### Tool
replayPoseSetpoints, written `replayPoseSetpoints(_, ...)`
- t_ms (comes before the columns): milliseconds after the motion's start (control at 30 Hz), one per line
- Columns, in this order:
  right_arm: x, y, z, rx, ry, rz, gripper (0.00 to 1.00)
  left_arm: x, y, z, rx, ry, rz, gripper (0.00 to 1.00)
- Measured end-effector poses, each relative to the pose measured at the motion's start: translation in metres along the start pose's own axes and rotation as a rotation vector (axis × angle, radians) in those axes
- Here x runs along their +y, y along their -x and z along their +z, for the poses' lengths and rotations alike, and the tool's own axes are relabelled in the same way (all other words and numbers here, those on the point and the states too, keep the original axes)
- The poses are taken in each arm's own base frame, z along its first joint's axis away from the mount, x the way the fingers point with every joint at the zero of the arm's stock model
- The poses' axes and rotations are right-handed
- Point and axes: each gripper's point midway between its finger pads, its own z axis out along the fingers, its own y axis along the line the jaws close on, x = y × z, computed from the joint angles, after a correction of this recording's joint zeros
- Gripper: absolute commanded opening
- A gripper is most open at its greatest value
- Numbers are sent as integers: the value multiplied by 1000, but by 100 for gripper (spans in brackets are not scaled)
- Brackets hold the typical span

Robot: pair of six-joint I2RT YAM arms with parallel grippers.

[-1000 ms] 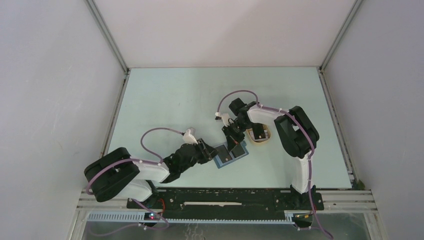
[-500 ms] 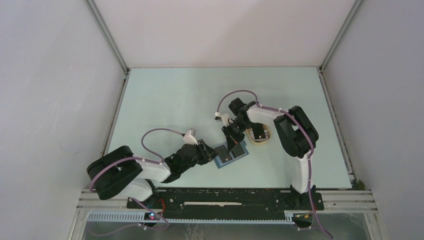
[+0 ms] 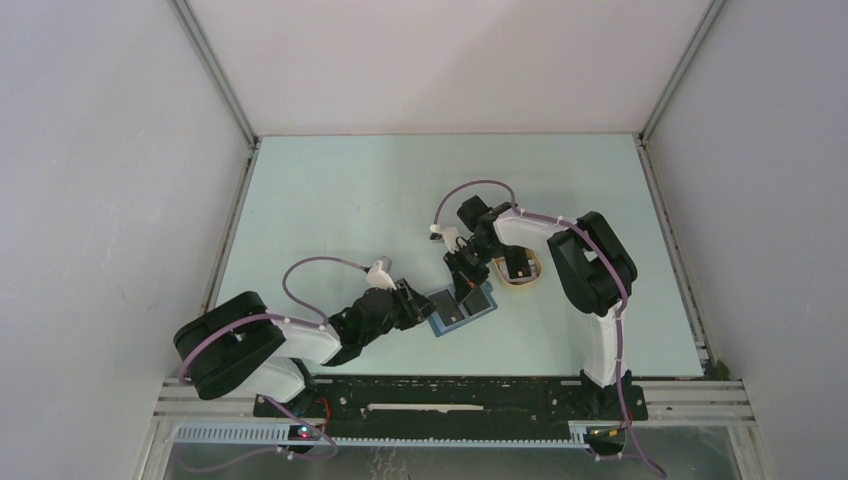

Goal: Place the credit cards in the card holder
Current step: Turn over the card slot in the card holder.

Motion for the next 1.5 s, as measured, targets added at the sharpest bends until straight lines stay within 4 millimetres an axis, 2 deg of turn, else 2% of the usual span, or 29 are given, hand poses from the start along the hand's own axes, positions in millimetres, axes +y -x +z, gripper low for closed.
replayPoseSetpoints(567, 0, 0, 0, 5, 1, 4, 0, 0, 0, 0, 0, 0, 0, 36)
replayPoseSetpoints(967, 0, 0, 0, 8, 1, 5, 0, 10, -6, 4, 17, 30, 6, 33)
replayPoseSetpoints(1500, 0, 0, 0, 8, 1, 6, 0, 2, -2, 2, 4, 5, 1, 34)
